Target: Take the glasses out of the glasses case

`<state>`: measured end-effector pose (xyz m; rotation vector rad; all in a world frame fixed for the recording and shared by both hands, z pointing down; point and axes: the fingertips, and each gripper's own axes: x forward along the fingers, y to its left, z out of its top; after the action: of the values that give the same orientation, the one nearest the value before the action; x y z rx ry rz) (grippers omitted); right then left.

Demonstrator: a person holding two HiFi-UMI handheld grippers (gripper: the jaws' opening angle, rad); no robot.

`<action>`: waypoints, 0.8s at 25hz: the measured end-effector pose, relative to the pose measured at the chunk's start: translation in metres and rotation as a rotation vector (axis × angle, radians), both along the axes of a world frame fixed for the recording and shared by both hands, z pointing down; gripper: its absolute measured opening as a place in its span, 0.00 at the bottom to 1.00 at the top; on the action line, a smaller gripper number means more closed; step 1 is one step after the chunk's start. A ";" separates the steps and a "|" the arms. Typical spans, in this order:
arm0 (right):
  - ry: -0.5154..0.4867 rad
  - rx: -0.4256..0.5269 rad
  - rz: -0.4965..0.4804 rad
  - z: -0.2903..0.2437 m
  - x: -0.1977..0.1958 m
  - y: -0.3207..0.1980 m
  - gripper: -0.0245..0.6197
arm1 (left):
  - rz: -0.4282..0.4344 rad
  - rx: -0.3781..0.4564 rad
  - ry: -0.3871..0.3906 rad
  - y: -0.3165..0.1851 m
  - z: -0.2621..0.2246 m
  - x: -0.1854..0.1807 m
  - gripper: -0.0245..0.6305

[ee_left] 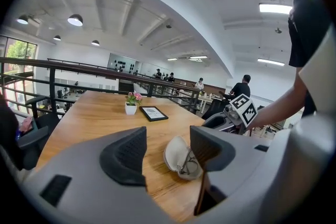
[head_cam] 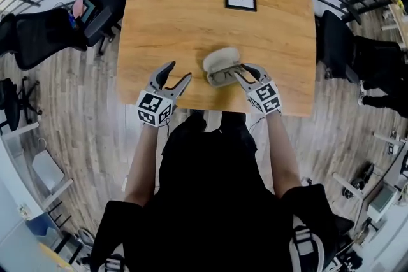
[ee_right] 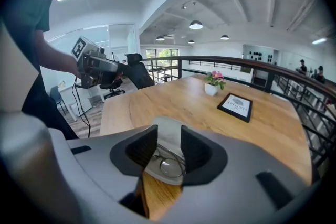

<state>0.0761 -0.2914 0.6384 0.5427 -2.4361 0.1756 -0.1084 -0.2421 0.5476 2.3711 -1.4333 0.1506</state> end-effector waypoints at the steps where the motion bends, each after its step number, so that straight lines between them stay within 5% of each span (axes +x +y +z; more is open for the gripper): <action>1: 0.006 -0.012 -0.022 0.005 -0.001 -0.004 0.27 | -0.015 -0.012 0.000 -0.002 0.003 0.000 0.44; 20: 0.194 -0.167 -0.618 0.086 -0.037 0.002 0.22 | -0.303 -0.198 0.051 0.000 0.061 0.010 0.44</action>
<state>0.0391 -0.2897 0.7239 -0.2638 -2.2539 0.0596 -0.0988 -0.2423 0.6090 1.9625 -1.6491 0.1437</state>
